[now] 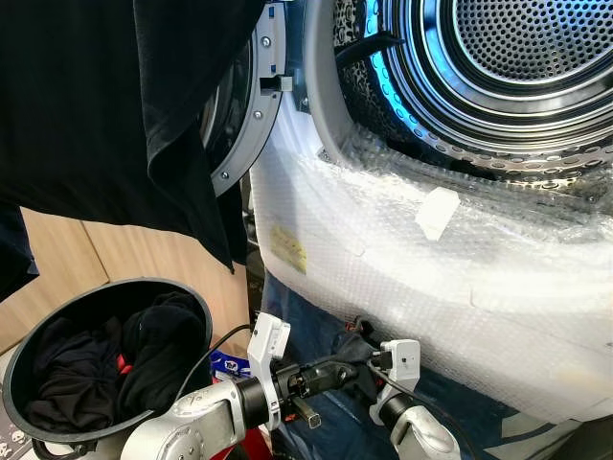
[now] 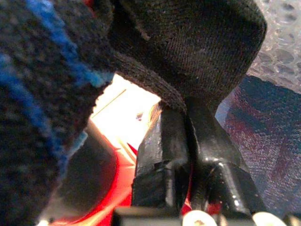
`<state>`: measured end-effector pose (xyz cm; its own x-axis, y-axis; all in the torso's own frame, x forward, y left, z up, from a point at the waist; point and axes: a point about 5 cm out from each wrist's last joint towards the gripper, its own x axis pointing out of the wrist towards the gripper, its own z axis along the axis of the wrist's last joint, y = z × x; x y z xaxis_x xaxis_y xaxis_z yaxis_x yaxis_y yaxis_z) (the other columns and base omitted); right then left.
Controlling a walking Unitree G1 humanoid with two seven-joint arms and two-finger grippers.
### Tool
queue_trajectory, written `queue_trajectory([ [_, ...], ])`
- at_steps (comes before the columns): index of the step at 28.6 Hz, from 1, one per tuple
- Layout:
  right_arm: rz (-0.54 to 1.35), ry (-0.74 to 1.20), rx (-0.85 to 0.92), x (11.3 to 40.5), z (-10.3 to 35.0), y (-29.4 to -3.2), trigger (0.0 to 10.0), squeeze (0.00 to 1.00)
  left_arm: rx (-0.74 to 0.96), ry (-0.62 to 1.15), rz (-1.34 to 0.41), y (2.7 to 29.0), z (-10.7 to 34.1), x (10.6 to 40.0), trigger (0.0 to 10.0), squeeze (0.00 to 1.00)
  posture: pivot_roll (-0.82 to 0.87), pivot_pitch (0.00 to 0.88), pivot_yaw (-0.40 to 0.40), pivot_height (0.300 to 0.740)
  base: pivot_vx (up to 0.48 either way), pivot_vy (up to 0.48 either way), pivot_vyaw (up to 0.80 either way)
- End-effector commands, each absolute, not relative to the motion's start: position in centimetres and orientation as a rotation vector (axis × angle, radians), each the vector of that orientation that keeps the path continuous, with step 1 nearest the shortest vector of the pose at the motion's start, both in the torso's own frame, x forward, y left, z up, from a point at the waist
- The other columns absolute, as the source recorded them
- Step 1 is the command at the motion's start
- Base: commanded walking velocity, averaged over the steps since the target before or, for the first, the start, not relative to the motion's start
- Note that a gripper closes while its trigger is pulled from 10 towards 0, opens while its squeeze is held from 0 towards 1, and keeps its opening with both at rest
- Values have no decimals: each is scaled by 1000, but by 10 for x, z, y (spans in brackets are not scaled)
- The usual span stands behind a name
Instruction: Clothes washing
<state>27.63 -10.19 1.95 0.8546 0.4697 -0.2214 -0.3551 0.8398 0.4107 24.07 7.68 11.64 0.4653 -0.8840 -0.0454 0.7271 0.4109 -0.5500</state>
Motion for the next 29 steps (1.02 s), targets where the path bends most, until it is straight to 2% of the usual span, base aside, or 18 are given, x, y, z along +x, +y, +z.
queue_trajectory([
  [1,518,278,367,283,31,-84,0,0,-490,402,-1056,70,110,236,0,0,43,0,-36,740,0,0,0],
  [7,518,281,375,281,29,-83,0,0,-477,389,-1067,70,113,232,0,0,46,0,-31,740,0,0,0],
  [11,519,288,366,282,28,-82,0,0,-379,373,-1052,74,114,229,235,0,53,0,-31,740,0,0,0],
  [12,519,287,366,283,28,-82,0,0,-355,370,-1051,75,114,229,1765,0,53,0,-31,740,0,0,0],
  [13,520,286,366,283,29,-82,0,0,-321,368,-1046,76,113,228,10000,0,56,0,-31,740,0,0,0],
  [15,521,284,367,283,29,-82,0,0,-301,367,-1039,78,112,226,10000,0,56,0,-30,740,0,0,0],
  [16,524,283,359,283,29,-82,0,0,-262,386,-1019,82,109,225,10000,827,58,0,-30,740,0,0,0],
  [17,525,283,359,283,29,-83,0,0,-239,396,-1010,84,107,225,10000,1000,60,0,-30,740,0,0,0],
  [24,531,286,328,284,27,-82,0,0,-70,444,-966,113,109,214,10000,1000,67,0,-28,740,0,0,0],
  [27,534,279,324,287,29,-82,0,0,52,501,-824,141,102,222,10000,1000,85,0,-39,740,0,0,0],
  [29,530,275,317,289,30,-83,0,0,79,507,-758,151,100,226,10000,1000,87,0,-42,740,0,0,0],
])
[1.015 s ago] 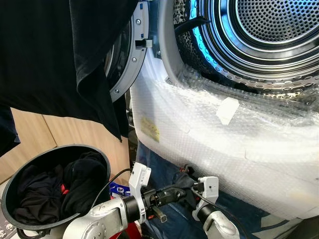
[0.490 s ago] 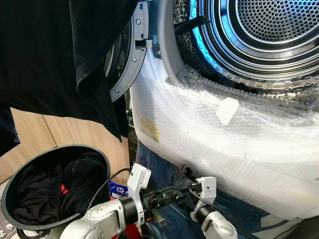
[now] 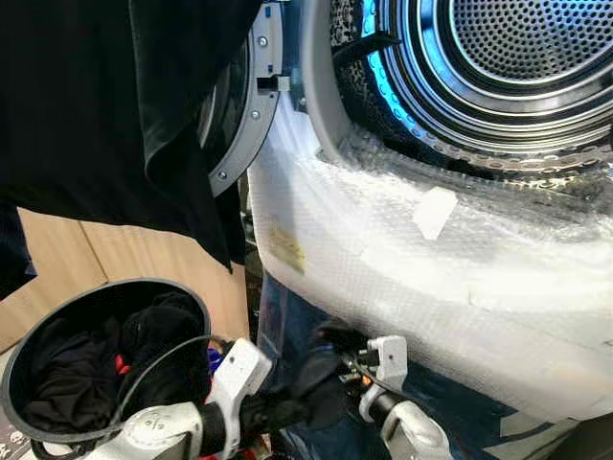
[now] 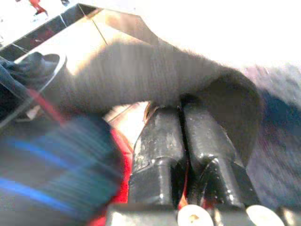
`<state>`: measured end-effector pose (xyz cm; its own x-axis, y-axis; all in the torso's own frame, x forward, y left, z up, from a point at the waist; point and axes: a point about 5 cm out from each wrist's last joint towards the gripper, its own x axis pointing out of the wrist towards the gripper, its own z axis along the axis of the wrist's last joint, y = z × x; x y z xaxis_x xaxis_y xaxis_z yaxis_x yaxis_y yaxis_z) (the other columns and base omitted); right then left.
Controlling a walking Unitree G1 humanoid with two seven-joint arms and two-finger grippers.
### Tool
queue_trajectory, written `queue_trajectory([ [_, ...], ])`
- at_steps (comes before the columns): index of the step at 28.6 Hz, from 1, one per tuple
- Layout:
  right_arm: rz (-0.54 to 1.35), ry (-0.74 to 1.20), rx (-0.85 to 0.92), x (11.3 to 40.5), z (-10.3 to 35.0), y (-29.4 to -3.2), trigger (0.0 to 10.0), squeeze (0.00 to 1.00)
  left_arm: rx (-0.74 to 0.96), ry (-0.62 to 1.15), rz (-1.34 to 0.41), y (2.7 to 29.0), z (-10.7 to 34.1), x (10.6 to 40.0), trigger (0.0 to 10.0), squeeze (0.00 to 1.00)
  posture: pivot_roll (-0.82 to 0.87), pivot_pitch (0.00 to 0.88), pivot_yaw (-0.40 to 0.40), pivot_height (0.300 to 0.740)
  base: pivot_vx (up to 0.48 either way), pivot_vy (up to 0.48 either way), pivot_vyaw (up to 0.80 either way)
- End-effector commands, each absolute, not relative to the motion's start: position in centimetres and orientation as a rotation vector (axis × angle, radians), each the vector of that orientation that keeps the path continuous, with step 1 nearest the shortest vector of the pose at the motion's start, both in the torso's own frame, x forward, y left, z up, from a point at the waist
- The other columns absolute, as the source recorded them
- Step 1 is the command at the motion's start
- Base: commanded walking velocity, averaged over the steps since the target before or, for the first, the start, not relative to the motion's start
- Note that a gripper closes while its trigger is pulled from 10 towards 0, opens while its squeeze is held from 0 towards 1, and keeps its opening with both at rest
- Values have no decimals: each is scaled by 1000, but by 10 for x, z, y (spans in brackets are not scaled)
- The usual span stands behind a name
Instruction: Clothes washing
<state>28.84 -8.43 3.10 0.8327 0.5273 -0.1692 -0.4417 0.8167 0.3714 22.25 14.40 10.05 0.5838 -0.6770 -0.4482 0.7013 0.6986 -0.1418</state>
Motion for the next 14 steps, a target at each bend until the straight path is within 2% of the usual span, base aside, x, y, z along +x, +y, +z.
queue_trajectory([
  [1,528,274,313,289,31,-84,0,0,88,508,-745,153,99,226,10000,1000,87,0,-42,740,0,0,0],
  [6,525,262,310,292,33,-85,0,0,101,456,-610,158,99,238,10000,1000,80,0,-42,740,0,0,0],
  [7,523,255,311,292,34,-85,0,0,99,373,-456,165,104,251,10000,1000,75,0,-43,740,0,0,0],
  [8,523,255,311,292,34,-85,0,0,99,373,-456,165,104,251,10000,1000,75,0,-43,740,0,0,0],
  [9,523,247,312,292,35,-87,0,0,92,298,-277,177,108,263,10000,1000,75,0,-44,740,0,0,0],
  [10,523,247,312,292,35,-87,0,0,92,298,-277,177,108,263,10000,1000,75,0,-44,740,0,0,0],
  [11,524,241,313,292,36,-89,0,0,86,242,-175,185,112,266,10000,0,73,0,-46,740,0,0,0],
  [13,525,234,304,291,36,-94,0,0,107,163,-57,196,118,268,10000,0,73,0,-46,740,0,0,0],
  [14,525,234,304,291,36,-94,0,0,107,163,-57,196,118,268,10000,0,73,0,-46,740,0,0,0],
])
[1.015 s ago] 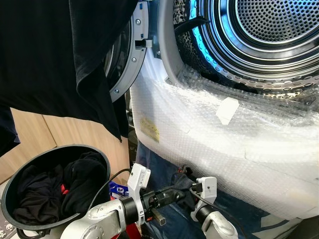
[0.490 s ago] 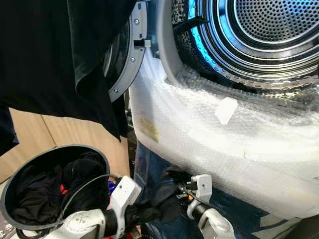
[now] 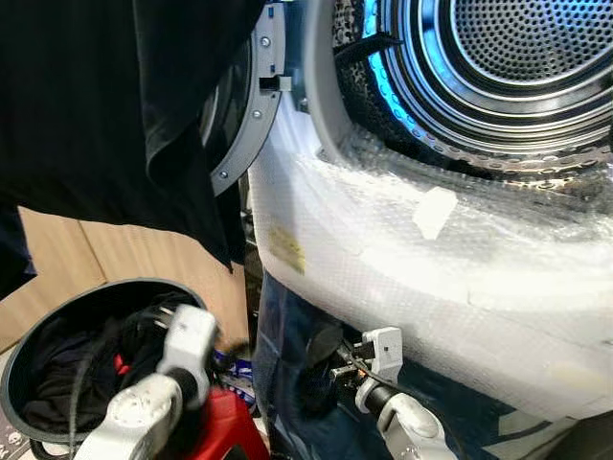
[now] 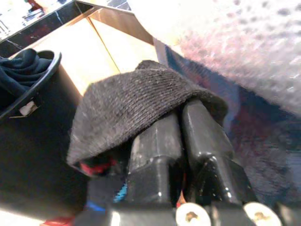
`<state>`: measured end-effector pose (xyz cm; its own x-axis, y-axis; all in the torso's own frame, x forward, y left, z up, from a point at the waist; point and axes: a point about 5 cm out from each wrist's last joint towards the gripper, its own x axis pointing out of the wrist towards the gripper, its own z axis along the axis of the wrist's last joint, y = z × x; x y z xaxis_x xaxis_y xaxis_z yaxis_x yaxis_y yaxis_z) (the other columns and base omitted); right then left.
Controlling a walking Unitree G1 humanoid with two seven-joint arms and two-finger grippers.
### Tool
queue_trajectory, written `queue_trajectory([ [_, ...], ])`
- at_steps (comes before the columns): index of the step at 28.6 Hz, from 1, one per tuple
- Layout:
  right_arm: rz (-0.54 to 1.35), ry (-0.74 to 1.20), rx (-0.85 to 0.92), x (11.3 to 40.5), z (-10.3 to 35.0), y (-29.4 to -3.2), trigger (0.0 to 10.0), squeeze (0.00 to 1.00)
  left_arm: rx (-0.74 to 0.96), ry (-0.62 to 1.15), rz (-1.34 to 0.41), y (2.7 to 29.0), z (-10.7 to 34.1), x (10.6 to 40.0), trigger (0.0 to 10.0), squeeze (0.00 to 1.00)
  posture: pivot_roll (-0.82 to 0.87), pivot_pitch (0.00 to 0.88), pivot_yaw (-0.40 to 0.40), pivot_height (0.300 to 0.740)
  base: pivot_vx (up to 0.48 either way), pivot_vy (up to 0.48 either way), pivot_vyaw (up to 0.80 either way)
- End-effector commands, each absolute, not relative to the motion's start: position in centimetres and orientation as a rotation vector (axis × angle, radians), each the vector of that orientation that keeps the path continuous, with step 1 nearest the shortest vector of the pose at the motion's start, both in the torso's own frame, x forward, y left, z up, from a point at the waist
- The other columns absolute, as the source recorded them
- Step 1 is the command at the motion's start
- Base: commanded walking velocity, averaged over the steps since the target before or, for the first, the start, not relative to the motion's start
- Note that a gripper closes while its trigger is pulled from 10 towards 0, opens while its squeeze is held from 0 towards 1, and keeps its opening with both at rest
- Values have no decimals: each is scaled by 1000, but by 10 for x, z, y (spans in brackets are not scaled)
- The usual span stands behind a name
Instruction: Clothes washing
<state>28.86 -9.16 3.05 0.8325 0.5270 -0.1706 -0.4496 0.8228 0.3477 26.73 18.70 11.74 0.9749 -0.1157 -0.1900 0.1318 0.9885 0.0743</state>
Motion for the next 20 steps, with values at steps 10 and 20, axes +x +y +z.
queue_trajectory([
  [10,582,219,336,275,35,-114,0,0,126,-41,284,245,135,250,10000,0,72,0,-52,740,0,0,0],
  [20,893,-26,539,263,121,-110,0,0,116,-22,352,250,119,243,10000,0,76,0,-56,740,0,0,0],
])
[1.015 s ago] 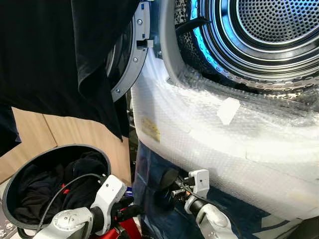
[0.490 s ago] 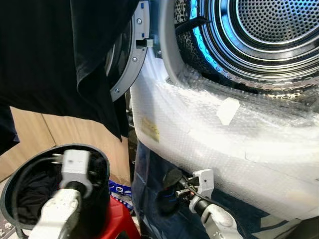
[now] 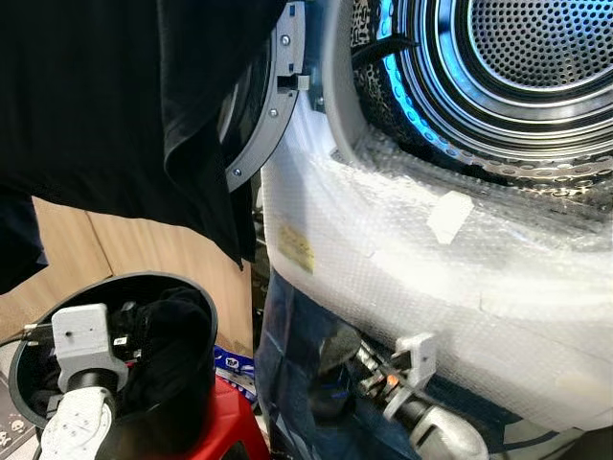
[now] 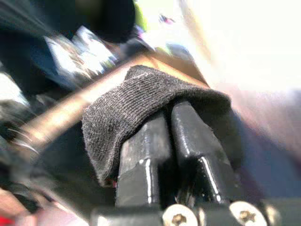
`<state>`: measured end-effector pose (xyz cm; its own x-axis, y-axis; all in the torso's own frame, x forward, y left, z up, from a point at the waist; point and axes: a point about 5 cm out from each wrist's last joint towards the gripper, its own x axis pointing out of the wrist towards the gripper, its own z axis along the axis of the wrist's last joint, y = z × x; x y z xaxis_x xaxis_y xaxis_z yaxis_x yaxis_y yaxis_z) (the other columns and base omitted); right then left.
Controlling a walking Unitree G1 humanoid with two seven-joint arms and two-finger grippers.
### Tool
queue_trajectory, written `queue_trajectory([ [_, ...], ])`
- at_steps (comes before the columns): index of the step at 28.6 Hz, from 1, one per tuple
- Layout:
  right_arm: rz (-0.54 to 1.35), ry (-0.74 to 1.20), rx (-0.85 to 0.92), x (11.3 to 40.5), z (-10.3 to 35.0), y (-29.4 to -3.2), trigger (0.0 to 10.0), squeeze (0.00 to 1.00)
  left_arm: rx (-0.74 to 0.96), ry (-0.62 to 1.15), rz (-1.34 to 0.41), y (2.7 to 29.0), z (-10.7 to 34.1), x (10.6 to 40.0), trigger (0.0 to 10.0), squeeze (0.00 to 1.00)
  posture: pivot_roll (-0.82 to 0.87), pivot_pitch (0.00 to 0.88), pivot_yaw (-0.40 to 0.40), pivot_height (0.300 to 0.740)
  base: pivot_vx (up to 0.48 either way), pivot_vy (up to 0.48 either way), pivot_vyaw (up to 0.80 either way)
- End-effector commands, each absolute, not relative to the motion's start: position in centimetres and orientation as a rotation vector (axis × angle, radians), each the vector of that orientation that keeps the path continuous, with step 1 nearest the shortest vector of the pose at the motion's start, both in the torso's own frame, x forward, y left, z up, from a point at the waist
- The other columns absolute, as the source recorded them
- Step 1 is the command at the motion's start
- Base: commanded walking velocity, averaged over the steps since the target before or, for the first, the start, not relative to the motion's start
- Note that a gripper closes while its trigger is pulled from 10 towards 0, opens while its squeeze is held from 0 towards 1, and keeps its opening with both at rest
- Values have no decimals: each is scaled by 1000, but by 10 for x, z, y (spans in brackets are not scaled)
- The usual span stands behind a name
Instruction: Clothes washing
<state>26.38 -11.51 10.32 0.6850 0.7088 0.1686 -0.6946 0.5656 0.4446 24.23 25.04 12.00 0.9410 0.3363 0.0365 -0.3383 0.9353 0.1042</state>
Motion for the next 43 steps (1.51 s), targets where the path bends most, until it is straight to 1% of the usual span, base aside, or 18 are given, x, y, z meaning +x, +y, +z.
queue_trajectory([
  [1,978,-115,584,263,151,-112,0,0,123,-20,358,250,116,244,10000,0,66,0,-53,740,0,0,0],
  [2,978,-115,584,263,151,-112,0,0,123,-20,358,250,116,244,10000,0,66,0,-53,740,0,0,0],
  [3,1038,-236,625,267,185,-118,0,0,120,-18,366,251,114,245,10000,0,61,0,-51,740,0,0,0],
  [7,1141,-485,727,268,249,-134,0,0,129,8,370,251,106,245,10000,0,61,0,-51,740,0,0,0],
  [13,1195,-732,780,265,317,-153,0,0,118,17,372,248,101,245,10000,0,60,0,-48,740,0,0,0],
  [16,1186,-798,789,276,343,-152,0,0,113,20,365,247,99,246,10000,0,56,0,-48,740,0,0,0],
  [22,1178,-860,783,295,372,-157,0,0,96,10,354,241,99,251,10000,0,65,0,-49,740,0,0,0],
  [23,1127,-865,761,305,378,-159,0,0,94,10,354,240,99,251,10000,0,66,0,-49,740,0,0,0],
  [24,1001,-855,719,328,389,-163,0,0,93,12,347,239,98,251,10000,0,66,0,-48,740,0,0,0],
  [25,1001,-855,719,328,389,-163,0,0,93,12,347,239,98,251,10000,0,66,0,-48,740,0,0,0],
  [26,946,-848,687,338,395,-163,0,0,93,13,346,238,98,251,10000,0,66,0,-48,740,0,0,0],
  [31,832,-817,765,359,406,-166,0,0,71,-2,351,238,100,252,10000,0,67,0,-52,740,0,0,0],
  [34,669,-766,733,378,408,-169,0,0,53,-9,358,238,102,253,10000,0,67,0,-52,740,0,0,0],
  [37,391,-641,719,398,405,-181,0,0,56,-8,345,236,103,254,10000,0,79,0,-54,740,0,0,0],
  [40,-67,-567,653,403,405,-219,0,0,54,-8,342,235,102,253,10000,0,86,0,-58,740,0,0,0],
  [41,-67,-567,653,403,405,-219,0,0,54,-8,342,235,102,253,10000,0,86,0,-58,740,0,0,0],
  [42,-167,-513,584,404,402,-225,4235,0,53,-7,344,235,102,253,10000,0,80,0,-54,740,0,0,0],
  [43,-285,-434,440,406,395,-229,10000,0,49,-9,346,235,102,253,10000,0,73,0,-53,740,0,0,0],
])
